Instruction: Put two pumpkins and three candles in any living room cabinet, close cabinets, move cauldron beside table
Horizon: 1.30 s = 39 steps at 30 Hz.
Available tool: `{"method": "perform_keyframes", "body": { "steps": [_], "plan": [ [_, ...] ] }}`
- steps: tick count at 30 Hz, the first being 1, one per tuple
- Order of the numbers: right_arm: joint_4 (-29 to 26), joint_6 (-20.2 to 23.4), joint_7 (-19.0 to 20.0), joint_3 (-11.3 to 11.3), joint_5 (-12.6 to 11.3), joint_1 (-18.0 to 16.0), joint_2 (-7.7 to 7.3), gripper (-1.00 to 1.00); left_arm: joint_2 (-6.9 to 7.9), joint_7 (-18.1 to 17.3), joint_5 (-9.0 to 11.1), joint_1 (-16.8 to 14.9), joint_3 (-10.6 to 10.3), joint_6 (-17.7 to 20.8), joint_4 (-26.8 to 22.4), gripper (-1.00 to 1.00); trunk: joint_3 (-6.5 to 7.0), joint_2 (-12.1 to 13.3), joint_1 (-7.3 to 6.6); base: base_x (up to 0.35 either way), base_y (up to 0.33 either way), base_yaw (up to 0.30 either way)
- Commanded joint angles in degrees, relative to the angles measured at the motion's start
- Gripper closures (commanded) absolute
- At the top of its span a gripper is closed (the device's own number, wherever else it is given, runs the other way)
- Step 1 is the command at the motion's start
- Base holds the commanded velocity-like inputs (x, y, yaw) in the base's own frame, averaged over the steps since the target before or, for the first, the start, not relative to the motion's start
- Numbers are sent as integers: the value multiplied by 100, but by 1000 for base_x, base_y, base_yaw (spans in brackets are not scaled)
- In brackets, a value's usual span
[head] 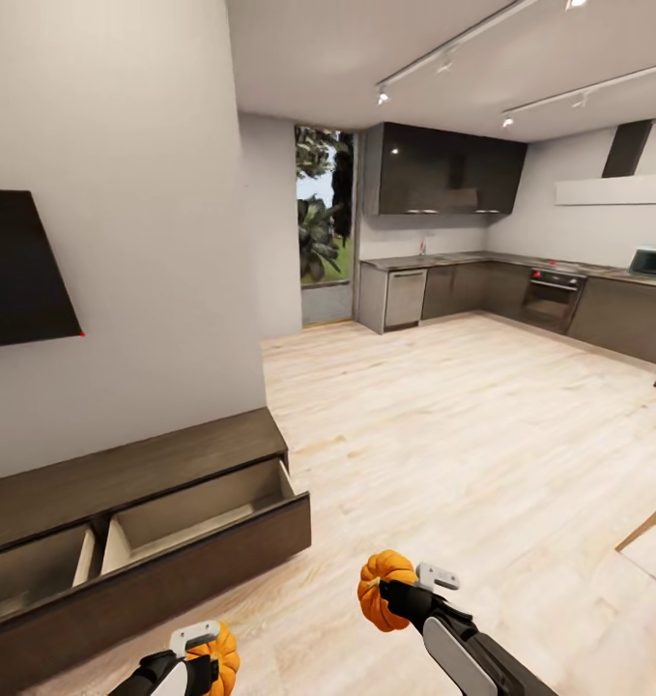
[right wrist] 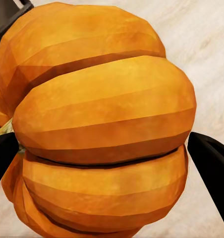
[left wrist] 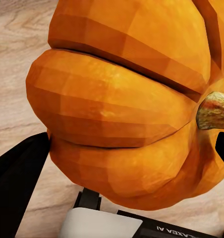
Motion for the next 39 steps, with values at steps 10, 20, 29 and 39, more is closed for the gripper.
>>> {"method": "perform_keyframes", "body": {
  "steps": [10, 20, 29, 39],
  "plan": [
    [-17, 11, -45, 24, -28, -6, -8, 100, 9, 54, 54, -6, -41, 11, -15, 100, -7, -6, 1, 81, -140, 287],
    [-17, 11, -45, 24, -28, -5, -8, 100, 31, 54, 54, -6, 5, 3, -13, 100, -7, -6, 1, 124, -22, 287],
    [-17, 16, -45, 24, -28, -4, -8, 100, 33, 54, 54, -6, 3, 3, -15, 100, -7, -6, 1, 84, 28, 287],
    [-16, 12, -38, 24, -28, -5, -8, 100, 31, 54, 54, -6, -27, 3, -17, 100, -7, -6, 1, 180, 127, 127]
  ]
}}
